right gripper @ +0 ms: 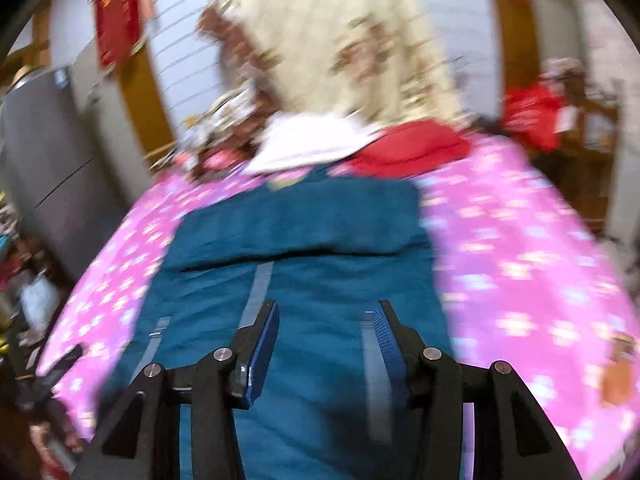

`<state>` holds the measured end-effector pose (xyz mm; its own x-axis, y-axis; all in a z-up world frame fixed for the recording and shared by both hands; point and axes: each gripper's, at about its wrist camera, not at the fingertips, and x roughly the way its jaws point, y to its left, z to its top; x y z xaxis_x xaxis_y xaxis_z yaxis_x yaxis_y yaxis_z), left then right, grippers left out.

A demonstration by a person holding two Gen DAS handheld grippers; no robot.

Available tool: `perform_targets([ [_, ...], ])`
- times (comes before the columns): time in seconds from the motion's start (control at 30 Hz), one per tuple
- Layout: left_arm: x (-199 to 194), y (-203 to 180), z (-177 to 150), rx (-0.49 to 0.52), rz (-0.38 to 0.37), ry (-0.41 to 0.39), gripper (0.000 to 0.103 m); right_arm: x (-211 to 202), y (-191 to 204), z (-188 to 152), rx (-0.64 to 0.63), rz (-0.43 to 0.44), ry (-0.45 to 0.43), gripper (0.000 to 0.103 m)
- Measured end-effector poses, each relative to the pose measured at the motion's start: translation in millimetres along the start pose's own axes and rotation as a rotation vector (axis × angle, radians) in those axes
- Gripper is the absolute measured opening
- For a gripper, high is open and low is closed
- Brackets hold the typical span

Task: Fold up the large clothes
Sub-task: 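Grasp the jacket hem with the right tool and lift it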

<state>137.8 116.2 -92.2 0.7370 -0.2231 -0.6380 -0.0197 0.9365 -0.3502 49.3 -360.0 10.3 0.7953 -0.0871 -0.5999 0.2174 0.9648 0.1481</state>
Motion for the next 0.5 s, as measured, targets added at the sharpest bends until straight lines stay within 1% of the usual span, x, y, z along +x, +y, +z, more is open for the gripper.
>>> perform_targets([
  [0.07,-9,1,-8,-0.002,0.0,0.028,0.092,-16,-25,-14,0.063,-0.033,-0.052,0.047],
  [0.1,-12,-1,-10,0.008,0.009,0.04,0.092,-23,-43,-25,0.129,-0.03,-0.064,0.047],
  [0.13,-16,-3,-11,0.012,0.025,0.046,0.092,-25,-55,-32,0.186,-0.01,-0.062,0.047],
  [0.17,-19,-5,-10,0.008,0.033,0.047,0.092,-24,-72,-43,0.267,0.038,-0.048,0.047],
  [0.2,-22,-6,-10,0.006,0.03,0.047,0.092,-22,-87,-53,0.335,0.095,-0.021,0.047],
  [0.23,-24,-8,-10,0.006,0.024,0.051,0.092,-16,-94,-60,0.367,0.128,0.013,0.047],
  [0.27,-25,-9,-9,0.008,0.021,0.06,0.092,-11,-99,-67,0.369,0.127,0.043,0.047],
  [0.3,-23,-10,-7,0.013,0.024,0.076,0.092,-10,-101,-70,0.354,0.107,0.056,0.047],
  [0.4,-15,-6,-3,0.025,0.042,0.104,0.092,-4,-100,-79,0.243,-0.01,0.084,0.047],
  [0.47,-8,1,0,0.013,0.029,0.134,0.092,-3,-109,-83,0.239,-0.025,0.079,0.047],
  [0.5,-2,6,1,-0.004,0.01,0.156,0.092,-1,-115,-86,0.253,-0.014,0.081,0.047],
])
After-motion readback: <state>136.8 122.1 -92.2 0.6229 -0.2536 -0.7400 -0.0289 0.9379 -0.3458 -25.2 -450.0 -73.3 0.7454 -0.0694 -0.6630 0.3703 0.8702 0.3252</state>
